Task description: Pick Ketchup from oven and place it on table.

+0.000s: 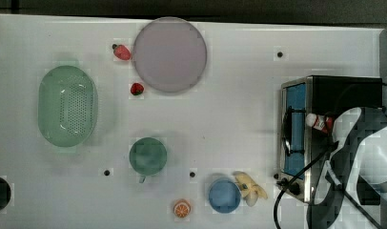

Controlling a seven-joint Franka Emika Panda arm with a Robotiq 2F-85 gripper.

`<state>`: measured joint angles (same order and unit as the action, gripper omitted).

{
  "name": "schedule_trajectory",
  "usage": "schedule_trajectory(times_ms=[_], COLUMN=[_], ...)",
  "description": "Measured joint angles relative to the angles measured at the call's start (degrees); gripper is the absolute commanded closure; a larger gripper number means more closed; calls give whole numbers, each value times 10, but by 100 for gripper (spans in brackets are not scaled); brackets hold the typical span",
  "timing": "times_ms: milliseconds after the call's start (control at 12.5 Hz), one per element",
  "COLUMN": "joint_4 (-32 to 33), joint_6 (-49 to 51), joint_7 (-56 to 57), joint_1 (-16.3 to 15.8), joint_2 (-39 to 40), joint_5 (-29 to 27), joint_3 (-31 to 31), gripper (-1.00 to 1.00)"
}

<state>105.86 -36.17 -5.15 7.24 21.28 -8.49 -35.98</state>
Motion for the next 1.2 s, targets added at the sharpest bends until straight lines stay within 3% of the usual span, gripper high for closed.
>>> schedule_trajectory(times_ms=[240, 400, 480, 800, 1200], joint_4=[12, 20, 21, 24, -29], joint_6=[-15, -27, -26, -38, 0], joint_7=[-1, -3, -3, -3, -3], joint_1=[9, 12, 14, 6, -11], joint_2=[1, 5, 5, 4, -16], joint_5=[-13, -27, -28, -24, 11], joint_3=[0, -3, -2, -4, -1], gripper=[-92, -43, -27, -27, -27])
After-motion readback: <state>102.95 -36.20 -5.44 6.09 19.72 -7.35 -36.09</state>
